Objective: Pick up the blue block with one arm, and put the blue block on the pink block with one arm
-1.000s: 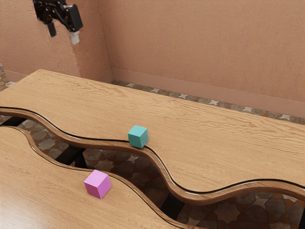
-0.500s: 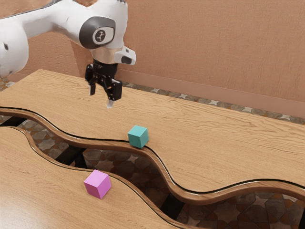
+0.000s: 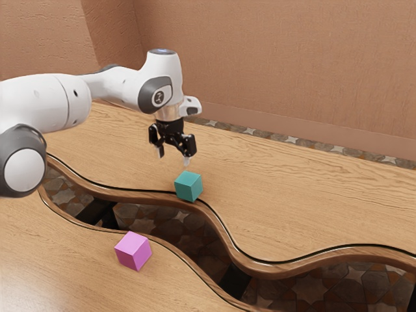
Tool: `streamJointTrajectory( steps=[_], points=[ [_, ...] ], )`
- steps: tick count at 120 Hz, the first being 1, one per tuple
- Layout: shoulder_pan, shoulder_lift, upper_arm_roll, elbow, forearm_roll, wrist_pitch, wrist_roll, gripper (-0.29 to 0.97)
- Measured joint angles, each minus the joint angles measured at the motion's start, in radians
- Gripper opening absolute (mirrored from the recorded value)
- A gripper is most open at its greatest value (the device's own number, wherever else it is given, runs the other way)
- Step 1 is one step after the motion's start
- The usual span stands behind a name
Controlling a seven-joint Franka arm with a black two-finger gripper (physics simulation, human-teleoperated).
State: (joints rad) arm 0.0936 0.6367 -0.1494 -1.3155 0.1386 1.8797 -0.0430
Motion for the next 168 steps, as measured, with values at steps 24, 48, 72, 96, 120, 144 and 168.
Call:
streamJointTrajectory(
  steps=[24,48,72,96,120,144,168],
  points=[
    [-0.003,0.001,-0.003,0.003,0.0,0.033,-0.009,0.68],
    [-0.021,0.063,-0.002,0.033,-0.002,0.05,-0.016,0.68],
    [-0.024,0.109,0.003,0.036,-0.003,0.083,-0.019,0.68],
    [-0.029,0.134,0.003,0.03,-0.006,0.113,-0.017,0.68],
    [-0.034,0.16,0.002,0.023,-0.008,0.141,-0.016,0.68],
    [-0.031,0.167,0.004,0.02,-0.015,0.152,-0.016,0.59],
    [-0.031,0.165,0.003,0.02,-0.016,0.156,-0.016,0.39]
  ],
)
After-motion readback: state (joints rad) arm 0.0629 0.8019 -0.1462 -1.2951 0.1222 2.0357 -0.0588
